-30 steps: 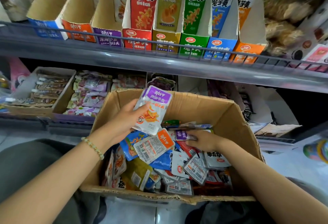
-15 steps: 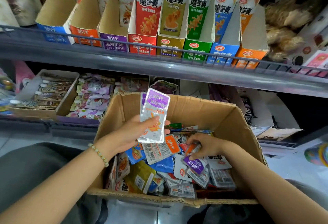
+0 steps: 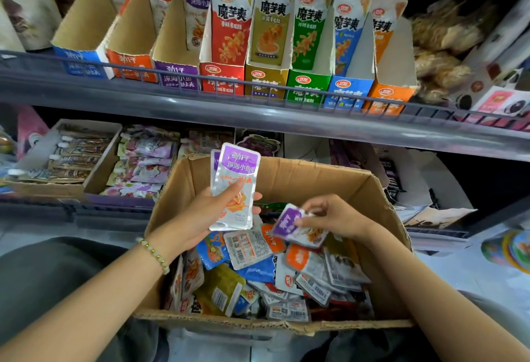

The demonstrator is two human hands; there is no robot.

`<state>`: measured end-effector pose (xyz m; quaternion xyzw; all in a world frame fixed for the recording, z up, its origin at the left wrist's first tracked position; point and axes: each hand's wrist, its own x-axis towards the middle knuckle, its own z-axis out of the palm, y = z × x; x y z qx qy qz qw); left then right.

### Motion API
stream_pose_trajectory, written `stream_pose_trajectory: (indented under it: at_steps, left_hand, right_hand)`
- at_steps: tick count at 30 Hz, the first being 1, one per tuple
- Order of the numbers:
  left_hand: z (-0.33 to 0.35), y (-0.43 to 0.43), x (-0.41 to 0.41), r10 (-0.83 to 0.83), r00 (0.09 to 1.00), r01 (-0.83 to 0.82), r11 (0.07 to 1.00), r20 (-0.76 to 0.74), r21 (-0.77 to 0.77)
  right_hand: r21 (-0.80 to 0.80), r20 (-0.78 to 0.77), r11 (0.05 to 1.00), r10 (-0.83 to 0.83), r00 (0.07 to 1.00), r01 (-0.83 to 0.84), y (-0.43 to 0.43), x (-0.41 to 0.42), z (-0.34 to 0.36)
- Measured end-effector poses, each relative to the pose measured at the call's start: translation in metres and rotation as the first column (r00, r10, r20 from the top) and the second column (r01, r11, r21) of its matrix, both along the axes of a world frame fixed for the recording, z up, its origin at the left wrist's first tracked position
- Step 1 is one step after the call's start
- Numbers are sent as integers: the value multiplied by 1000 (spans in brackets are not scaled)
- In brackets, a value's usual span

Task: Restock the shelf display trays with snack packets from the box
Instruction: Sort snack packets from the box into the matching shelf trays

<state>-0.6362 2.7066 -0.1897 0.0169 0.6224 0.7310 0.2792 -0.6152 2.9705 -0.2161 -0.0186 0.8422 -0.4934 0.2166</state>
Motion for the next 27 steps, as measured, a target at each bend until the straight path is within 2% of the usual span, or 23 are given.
stream_pose_trajectory:
  at_steps: [3, 8, 10, 14, 17, 20, 24, 27]
  left_hand:
    - [2, 2, 1, -19, 1000, 19, 1000, -16, -3]
    - [8, 11, 11, -62, 996, 56, 996, -71, -74]
    - [9, 11, 13, -71, 992, 63, 995, -108, -76]
    - [12, 8, 11, -111, 980, 85, 984, -165, -156]
    - [18, -3, 6, -145, 981, 121, 977, -132, -174]
    - [29, -14, 3, -203, 976, 197, 977, -77, -86]
    - [44, -26, 0, -260, 966, 260, 966, -15, -8]
    - [48, -32, -2, -256, 965, 255, 967, -49, -19]
  right_hand:
    - [-285, -10, 932, -234, 972, 222, -12, 3, 15]
    - [-579, 161, 680, -446, 880, 451, -57, 2, 34]
    - [-640, 164, 613, -479, 863, 462, -80, 1, 33]
    - [-660, 109, 593, -532, 840, 461, -117, -5, 29]
    - [-680, 58, 601, -527, 848, 420, -125, -11, 34]
    - [-649, -49, 704, -417, 908, 288, -120, -17, 49]
    - [-421, -249, 904, -195, 949, 75, -113, -28, 76]
    - [-231, -333, 973, -71, 940, -8, -119, -34, 90]
